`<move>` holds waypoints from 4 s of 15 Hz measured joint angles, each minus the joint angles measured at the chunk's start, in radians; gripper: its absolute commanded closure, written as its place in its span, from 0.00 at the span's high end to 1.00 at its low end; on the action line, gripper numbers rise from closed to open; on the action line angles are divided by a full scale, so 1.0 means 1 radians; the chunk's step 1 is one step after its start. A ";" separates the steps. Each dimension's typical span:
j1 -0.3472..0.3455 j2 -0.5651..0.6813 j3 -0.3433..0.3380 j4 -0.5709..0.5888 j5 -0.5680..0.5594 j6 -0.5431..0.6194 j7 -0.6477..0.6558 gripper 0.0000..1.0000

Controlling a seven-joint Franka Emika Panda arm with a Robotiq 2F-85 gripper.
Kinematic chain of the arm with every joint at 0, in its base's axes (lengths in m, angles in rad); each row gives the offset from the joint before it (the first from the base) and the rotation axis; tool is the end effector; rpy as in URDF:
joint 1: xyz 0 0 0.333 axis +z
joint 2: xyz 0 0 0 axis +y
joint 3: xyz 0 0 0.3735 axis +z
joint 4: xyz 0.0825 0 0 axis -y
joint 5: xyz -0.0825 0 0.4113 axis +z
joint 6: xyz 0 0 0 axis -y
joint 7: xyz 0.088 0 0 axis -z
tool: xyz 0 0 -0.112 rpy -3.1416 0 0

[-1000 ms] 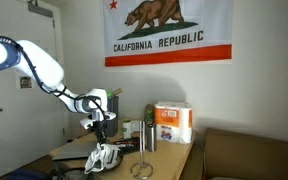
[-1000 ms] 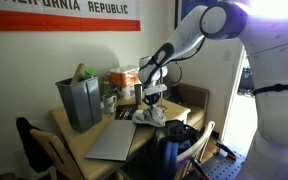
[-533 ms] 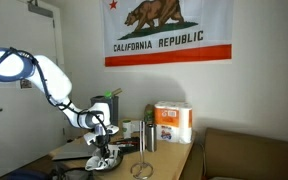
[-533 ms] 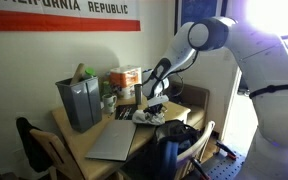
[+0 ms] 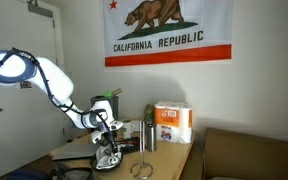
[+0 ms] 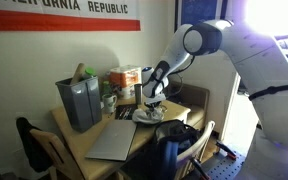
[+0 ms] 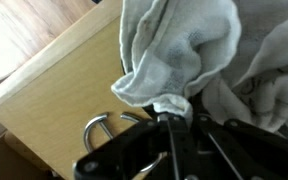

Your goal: Use the towel to wipe the bowl

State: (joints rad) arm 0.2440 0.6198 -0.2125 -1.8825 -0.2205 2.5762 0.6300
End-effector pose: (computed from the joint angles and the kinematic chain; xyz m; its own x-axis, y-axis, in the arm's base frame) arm 0.6919 0.0367 0.2108 0.9208 -0.3421 0.1874 -0.3738 -0.9111 0.1739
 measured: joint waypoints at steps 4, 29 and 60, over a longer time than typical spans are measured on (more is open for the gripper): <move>-0.003 0.000 0.058 0.002 0.066 0.006 -0.003 0.08; 0.041 0.036 0.020 0.020 -0.197 -0.123 0.238 0.06; 0.048 -0.010 0.055 -0.031 -0.238 -0.069 0.373 0.05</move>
State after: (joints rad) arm 0.2916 0.6096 -0.1579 -1.9140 -0.4589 2.5076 1.0033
